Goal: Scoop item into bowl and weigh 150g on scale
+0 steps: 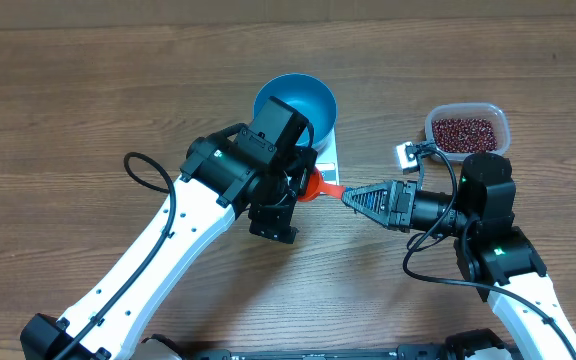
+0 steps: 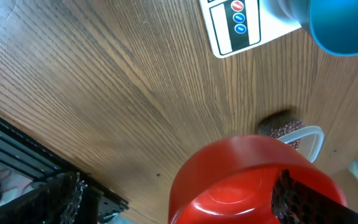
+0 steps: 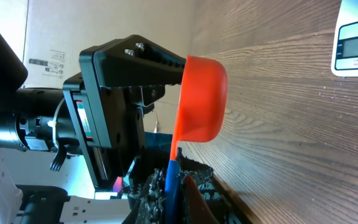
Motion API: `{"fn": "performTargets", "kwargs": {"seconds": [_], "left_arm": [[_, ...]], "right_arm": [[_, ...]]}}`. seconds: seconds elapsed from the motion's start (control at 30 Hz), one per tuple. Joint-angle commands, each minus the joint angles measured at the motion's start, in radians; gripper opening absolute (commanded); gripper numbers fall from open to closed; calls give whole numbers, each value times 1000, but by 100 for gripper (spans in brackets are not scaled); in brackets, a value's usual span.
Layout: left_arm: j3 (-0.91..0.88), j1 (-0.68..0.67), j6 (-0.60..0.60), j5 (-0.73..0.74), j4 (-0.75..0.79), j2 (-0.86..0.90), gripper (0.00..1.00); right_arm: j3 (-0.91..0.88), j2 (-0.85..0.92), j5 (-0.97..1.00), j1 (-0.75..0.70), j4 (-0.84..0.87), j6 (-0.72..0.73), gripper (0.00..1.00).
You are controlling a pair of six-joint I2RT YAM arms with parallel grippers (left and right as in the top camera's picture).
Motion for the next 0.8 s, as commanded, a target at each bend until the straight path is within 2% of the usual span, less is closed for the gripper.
{"fn": "performTargets", "kwargs": {"seconds": [0.0, 0.2, 0.43, 0.67, 0.73, 0.77], "left_arm": [[19, -1, 84, -5, -6, -16, 100], [19, -1, 146, -10, -59, -16, 100], [19, -1, 322, -10, -71, -16, 99], [19, -1, 592, -10, -80, -16, 100], [19, -1, 718, -10, -87, -16, 100], [19, -1, 819, -13, -97, -16, 100]], "right_arm": [[15, 0, -7, 6, -17, -65, 4], [15, 0, 79, 6, -159, -157, 4], [15, 0, 187, 5, -267, -226, 4], [16, 0, 275, 5, -301, -240, 4], [16, 0, 319, 5, -321, -241, 4], [16, 0, 341, 5, -331, -243, 4]]}}
